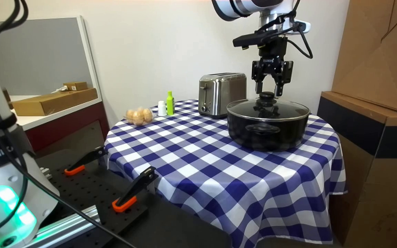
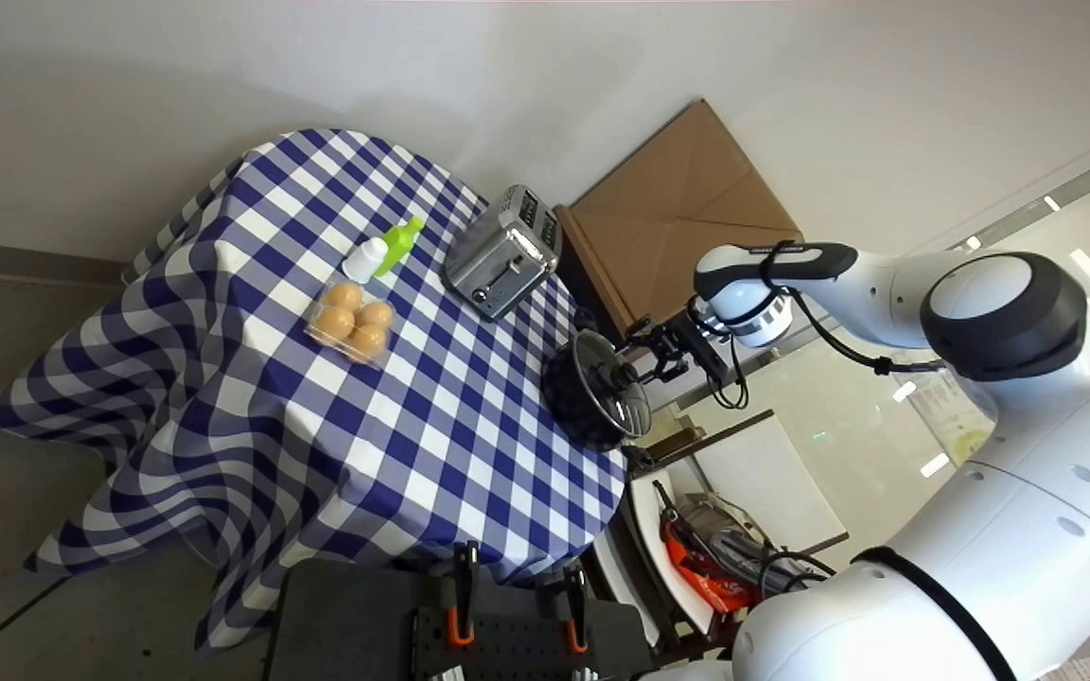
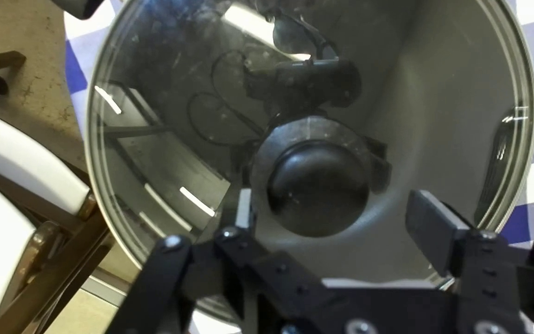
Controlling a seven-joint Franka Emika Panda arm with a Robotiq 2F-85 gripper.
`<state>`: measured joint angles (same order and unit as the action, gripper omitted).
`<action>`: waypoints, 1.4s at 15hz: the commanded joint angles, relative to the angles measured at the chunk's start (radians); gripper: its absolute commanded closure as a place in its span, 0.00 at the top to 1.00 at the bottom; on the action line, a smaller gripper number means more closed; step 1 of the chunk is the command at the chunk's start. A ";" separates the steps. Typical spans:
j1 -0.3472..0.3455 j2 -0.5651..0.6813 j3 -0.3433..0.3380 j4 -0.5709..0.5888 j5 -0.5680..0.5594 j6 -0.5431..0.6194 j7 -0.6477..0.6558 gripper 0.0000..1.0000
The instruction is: Put the lid on the table
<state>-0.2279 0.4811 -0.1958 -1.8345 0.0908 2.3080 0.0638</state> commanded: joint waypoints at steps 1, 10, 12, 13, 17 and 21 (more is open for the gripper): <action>-0.006 0.035 0.003 0.064 -0.004 -0.067 0.023 0.51; -0.022 -0.006 0.006 0.056 0.007 -0.198 -0.006 0.24; -0.019 -0.045 0.007 0.031 0.007 -0.220 -0.013 0.24; -0.017 -0.064 0.008 0.021 0.007 -0.228 -0.017 0.24; -0.008 -0.183 0.014 -0.046 0.015 -0.225 -0.028 0.24; 0.027 -0.304 0.046 -0.119 -0.002 -0.234 -0.076 0.24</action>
<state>-0.2272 0.2979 -0.1719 -1.8717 0.0914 2.0968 0.0331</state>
